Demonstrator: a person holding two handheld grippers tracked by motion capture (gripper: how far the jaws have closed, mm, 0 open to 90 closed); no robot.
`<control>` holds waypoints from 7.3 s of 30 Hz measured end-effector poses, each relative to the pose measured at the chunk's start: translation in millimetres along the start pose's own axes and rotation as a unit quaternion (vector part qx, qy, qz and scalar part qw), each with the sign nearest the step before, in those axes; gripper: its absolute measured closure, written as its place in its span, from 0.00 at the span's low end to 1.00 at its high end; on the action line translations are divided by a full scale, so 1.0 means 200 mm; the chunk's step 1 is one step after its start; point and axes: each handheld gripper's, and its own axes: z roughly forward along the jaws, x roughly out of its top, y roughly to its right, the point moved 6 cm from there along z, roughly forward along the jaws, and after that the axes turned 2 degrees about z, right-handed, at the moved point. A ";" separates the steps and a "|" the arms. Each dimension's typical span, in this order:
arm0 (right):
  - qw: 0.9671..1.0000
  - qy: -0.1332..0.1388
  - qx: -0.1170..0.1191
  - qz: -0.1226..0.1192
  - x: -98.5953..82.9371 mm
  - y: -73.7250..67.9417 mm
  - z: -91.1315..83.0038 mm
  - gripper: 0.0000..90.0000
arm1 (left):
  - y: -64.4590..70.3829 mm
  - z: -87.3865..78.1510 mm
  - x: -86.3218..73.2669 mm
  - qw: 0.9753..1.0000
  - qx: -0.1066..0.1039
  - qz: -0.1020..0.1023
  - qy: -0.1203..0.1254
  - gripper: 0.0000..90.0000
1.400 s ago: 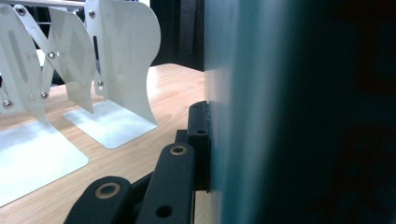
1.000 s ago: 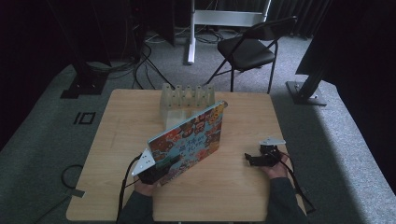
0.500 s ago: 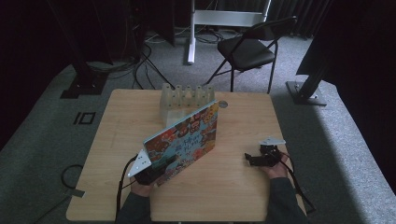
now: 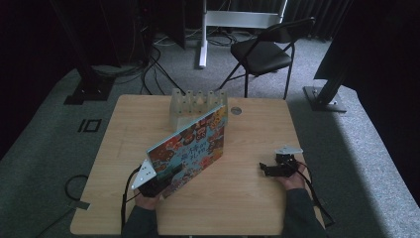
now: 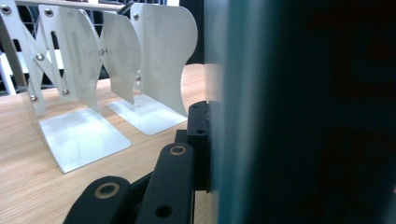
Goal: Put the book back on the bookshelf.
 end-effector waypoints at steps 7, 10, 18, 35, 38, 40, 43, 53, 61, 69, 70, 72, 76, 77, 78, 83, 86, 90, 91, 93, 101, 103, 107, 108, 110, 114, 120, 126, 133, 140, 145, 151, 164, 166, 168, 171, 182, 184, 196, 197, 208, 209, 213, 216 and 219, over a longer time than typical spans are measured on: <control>1.000 0.000 0.000 0.000 0.00 0.00 0.00 0.12 | -0.01 -0.02 0.00 1.000 0.007 -0.004 0.000 0.89; 1.000 0.000 0.000 0.000 0.00 0.00 0.00 0.12 | -0.02 -0.02 0.00 1.000 0.010 -0.005 -0.001 0.89; 1.000 0.000 0.000 0.001 0.00 0.00 0.00 0.12 | -0.03 -0.05 0.00 1.000 0.014 -0.010 0.000 0.90; 1.000 0.000 0.000 0.001 0.00 0.00 0.00 0.12 | -0.07 -0.11 0.03 0.999 0.027 -0.013 0.014 0.90; 1.000 0.000 0.000 0.001 0.00 0.00 0.00 0.12 | -0.07 -0.12 0.03 0.999 0.029 -0.013 0.014 0.90; 1.000 0.000 0.000 0.001 0.00 0.00 0.00 0.12 | -0.08 -0.13 0.04 0.999 0.030 -0.013 0.016 0.90; 1.000 0.000 0.000 0.000 0.00 0.00 0.00 0.12 | -0.08 -0.13 0.04 0.999 0.031 -0.013 0.016 0.90; 1.000 0.000 0.000 0.000 0.00 0.00 0.00 0.12 | -0.09 -0.16 0.06 0.999 0.042 -0.013 0.016 0.90; 1.000 0.000 0.000 0.000 0.00 0.00 0.00 0.12 | -0.10 -0.18 0.06 0.999 0.046 -0.022 0.019 0.90; 1.000 0.000 0.000 0.000 0.00 0.00 0.00 0.12 | -0.12 -0.20 0.06 0.997 0.065 -0.025 0.020 0.90; 1.000 0.000 0.000 0.000 0.00 0.00 0.00 0.12 | -0.13 -0.20 0.06 0.997 0.065 -0.025 0.019 0.90; 1.000 0.000 0.001 0.000 0.00 0.00 0.00 0.12 | -0.13 -0.21 0.06 0.997 0.063 -0.027 0.020 0.90; 1.000 0.000 0.001 0.000 0.00 0.00 0.00 0.12 | -0.13 -0.21 0.07 0.997 0.069 -0.027 0.022 0.90; 1.000 0.000 0.001 0.000 0.00 0.00 0.00 0.12 | -0.14 -0.21 0.08 0.997 0.071 -0.030 0.024 0.90; 1.000 0.000 0.001 0.000 0.00 0.00 0.00 0.12 | -0.14 -0.21 0.08 0.996 0.074 -0.032 0.024 0.90; 1.000 0.000 0.001 0.000 0.00 0.00 0.00 0.12 | -0.15 -0.22 0.09 0.995 0.088 -0.037 0.030 0.90; 1.000 0.000 0.001 0.000 0.00 0.00 0.00 0.12 | -0.16 -0.23 0.10 0.994 0.101 -0.038 0.030 0.90; 1.000 0.000 0.001 0.000 0.00 0.00 0.00 0.12 | -0.16 -0.23 0.12 0.992 0.118 -0.039 0.034 0.90; 1.000 0.000 0.001 0.000 0.00 0.00 0.00 0.12 | -0.17 -0.24 0.12 0.991 0.120 -0.039 0.034 0.90; 1.000 0.000 0.001 0.000 0.00 0.00 0.00 0.12 | -0.17 -0.24 0.13 0.990 0.128 -0.039 0.035 0.90; 1.000 0.000 0.001 0.000 0.00 0.00 0.00 0.12 | -0.19 -0.22 0.16 0.987 0.152 -0.041 0.033 0.90; 1.000 0.000 0.001 0.000 0.00 0.00 0.00 0.12 | -0.19 -0.21 0.16 0.986 0.156 -0.041 0.033 0.90; 1.000 0.000 0.001 0.000 0.00 0.00 0.00 0.12 | -0.20 -0.18 0.18 0.985 0.168 -0.035 0.029 0.90; 1.000 0.000 0.001 0.000 0.00 0.00 0.00 0.12 | -0.19 -0.18 0.18 0.984 0.173 -0.034 0.029 0.90; 1.000 0.000 0.001 0.000 0.00 0.00 0.00 0.12 | -0.19 -0.17 0.18 0.982 0.181 -0.034 0.031 0.90; 1.000 0.000 0.001 0.000 0.00 0.00 0.00 0.12 | -0.19 -0.14 0.20 0.981 0.188 -0.039 0.036 0.90; 1.000 0.000 0.001 0.000 0.00 0.00 0.00 0.12 | -0.19 -0.11 0.21 0.980 0.194 -0.036 0.034 0.90; 1.000 0.000 0.001 -0.001 0.00 0.00 0.00 0.12 | -0.19 -0.08 0.21 0.977 0.207 -0.035 0.030 0.90; 1.000 0.000 0.001 0.000 0.00 0.00 0.00 0.12 | -0.17 -0.05 0.22 0.975 0.221 -0.025 0.022 0.90; 1.000 0.000 0.002 -0.001 0.00 0.00 0.00 0.12 | -0.17 -0.01 0.22 0.974 0.226 -0.027 0.016 0.90; 1.000 0.000 0.002 -0.001 0.00 0.00 0.00 0.12 | -0.18 0.00 0.22 0.972 0.232 -0.028 0.016 0.90; 1.000 0.000 0.002 -0.001 0.00 0.00 0.00 0.12 | -0.20 0.00 0.23 0.969 0.243 -0.031 0.017 0.90; 1.000 0.000 0.002 -0.001 0.00 0.00 0.00 0.12 | -0.18 0.06 0.24 0.958 0.284 -0.020 0.011 0.90; 1.000 0.000 0.002 0.000 0.00 0.00 0.00 0.12 | -0.18 0.07 0.24 0.957 0.290 -0.020 0.011 0.90; 1.000 0.000 0.002 0.000 0.00 0.00 0.00 0.12 | -0.19 0.08 0.24 0.955 0.297 -0.019 0.011 0.90; 1.000 0.000 0.002 -0.001 0.00 0.00 0.00 0.12 | -0.18 0.08 0.24 0.952 0.307 -0.015 0.010 0.90; 1.000 0.000 0.002 -0.001 0.00 0.00 0.00 0.12 | -0.20 0.11 0.23 0.945 0.327 -0.026 0.009 0.90; 1.000 0.000 0.002 -0.001 0.00 0.00 0.00 0.12 | -0.20 0.11 0.23 0.944 0.327 -0.027 0.010 0.90; 1.000 0.000 0.003 -0.001 0.00 0.00 0.00 0.12 | -0.20 0.15 0.21 0.939 0.344 -0.020 0.008 0.90; 1.000 0.000 0.003 -0.001 0.00 0.00 0.00 0.12 | -0.20 0.15 0.21 0.938 0.345 -0.021 0.009 0.90; 1.000 0.000 0.003 -0.001 0.00 0.00 0.00 0.12 | -0.19 0.18 0.22 0.933 0.359 -0.010 0.014 0.90; 1.000 0.000 0.003 -0.001 0.00 0.00 0.00 0.12 | -0.19 0.18 0.22 0.933 0.359 -0.008 0.016 0.90; 1.000 0.000 0.003 -0.001 0.00 0.00 0.00 0.12 | -0.19 0.19 0.23 0.932 0.363 -0.003 0.018 0.90; 1.000 0.000 0.003 -0.001 0.00 0.00 0.00 0.12 | -0.19 0.19 0.23 0.931 0.365 0.000 0.020 0.90; 1.000 0.000 0.003 -0.001 0.00 0.00 0.00 0.12 | -0.19 0.19 0.23 0.930 0.368 -0.003 0.020 0.90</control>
